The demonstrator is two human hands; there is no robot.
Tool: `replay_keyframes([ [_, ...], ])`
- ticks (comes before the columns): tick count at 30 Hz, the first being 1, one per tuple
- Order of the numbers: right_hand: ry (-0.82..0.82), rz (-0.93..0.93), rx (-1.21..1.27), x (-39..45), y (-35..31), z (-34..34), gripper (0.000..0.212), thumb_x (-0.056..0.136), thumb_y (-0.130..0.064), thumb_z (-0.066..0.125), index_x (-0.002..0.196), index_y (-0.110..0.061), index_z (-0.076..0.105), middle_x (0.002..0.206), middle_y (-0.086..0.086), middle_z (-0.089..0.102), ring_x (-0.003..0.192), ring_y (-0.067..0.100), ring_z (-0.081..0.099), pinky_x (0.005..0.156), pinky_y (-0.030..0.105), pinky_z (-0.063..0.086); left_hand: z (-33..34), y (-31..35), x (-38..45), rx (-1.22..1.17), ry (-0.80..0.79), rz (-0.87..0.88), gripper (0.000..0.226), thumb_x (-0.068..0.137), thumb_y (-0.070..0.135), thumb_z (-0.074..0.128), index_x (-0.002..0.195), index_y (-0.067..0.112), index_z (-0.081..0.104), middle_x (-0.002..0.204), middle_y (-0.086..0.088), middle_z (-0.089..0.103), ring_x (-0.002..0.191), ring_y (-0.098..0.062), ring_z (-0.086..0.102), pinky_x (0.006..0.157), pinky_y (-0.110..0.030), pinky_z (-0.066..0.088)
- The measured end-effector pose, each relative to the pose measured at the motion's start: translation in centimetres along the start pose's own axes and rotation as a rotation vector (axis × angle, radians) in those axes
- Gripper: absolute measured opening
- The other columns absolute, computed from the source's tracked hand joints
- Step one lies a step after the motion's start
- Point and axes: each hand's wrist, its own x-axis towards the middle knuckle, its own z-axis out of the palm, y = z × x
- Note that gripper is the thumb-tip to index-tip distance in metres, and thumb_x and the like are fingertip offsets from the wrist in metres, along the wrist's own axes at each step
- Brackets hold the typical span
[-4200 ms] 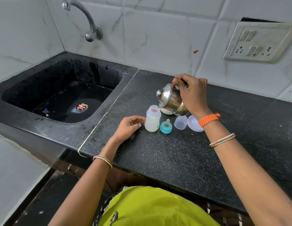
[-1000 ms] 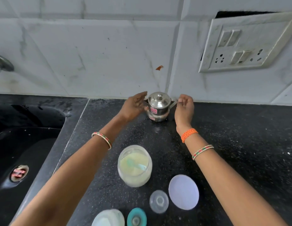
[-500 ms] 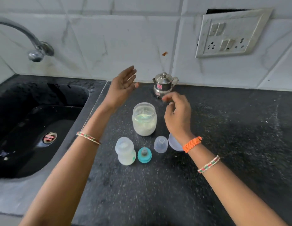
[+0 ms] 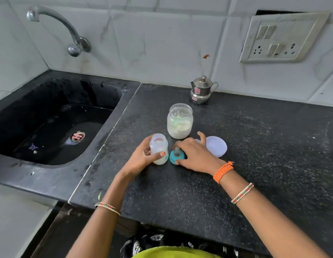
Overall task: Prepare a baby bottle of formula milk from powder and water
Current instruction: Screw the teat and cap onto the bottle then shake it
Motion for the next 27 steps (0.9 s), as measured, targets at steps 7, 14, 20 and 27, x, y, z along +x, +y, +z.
replay_keyframes([
  [7, 0.272, 0.080, 0.387, 0.2, -1.2, -3.3, 0.049, 0.080, -0.036, 0.070, 0.124, -0.026, 0.049, 0.099, -0.009, 0.055, 0.093, 0.010, 0.054, 0.098, 0.021, 0.036, 0.3, -1.3, -0.3, 0.067, 0.117, 0.024, 0.053, 0.074, 0.018, 0.081, 0.122, 0.020, 0.060, 0.116, 0.007, 0.070, 0.107, -0.007, 0.065, 0.091, -0.022, 0.050],
  [14, 0.052, -0.077, 0.405, 1.9, -5.0, -4.4, 0.043, 0.086, -0.019, 0.068, 0.126, -0.013, 0.055, 0.124, 0.004, 0.058, 0.110, 0.017, 0.054, 0.096, 0.024, 0.042, 0.6, -2.0, -0.5, 0.151, 0.173, 0.112, 0.045, 0.076, 0.023, 0.080, 0.114, 0.034, 0.059, 0.112, 0.011, 0.069, 0.105, -0.005, 0.066, 0.091, -0.021, 0.051],
  [20, -0.063, -0.053, 0.094, 3.6, -6.5, -6.0, 0.030, 0.085, -0.029, 0.064, 0.106, -0.009, 0.054, 0.106, 0.008, 0.054, 0.099, 0.028, 0.055, 0.087, 0.040, 0.044, 0.6, -2.4, 0.0, 0.155, 0.190, 0.112, 0.043, 0.074, 0.017, 0.081, 0.113, 0.025, 0.062, 0.108, 0.010, 0.071, 0.101, -0.004, 0.067, 0.086, -0.018, 0.052],
  [27, 0.115, 0.072, -0.173, 4.5, -7.6, -4.9, 0.058, 0.082, -0.058, 0.061, 0.107, -0.007, 0.053, 0.109, 0.014, 0.062, 0.099, 0.033, 0.060, 0.066, 0.034, 0.035, 0.8, -2.1, -0.2, 0.187, 0.211, 0.144, 0.040, 0.076, 0.018, 0.080, 0.106, 0.037, 0.061, 0.102, 0.019, 0.070, 0.098, 0.003, 0.066, 0.081, -0.012, 0.050],
])
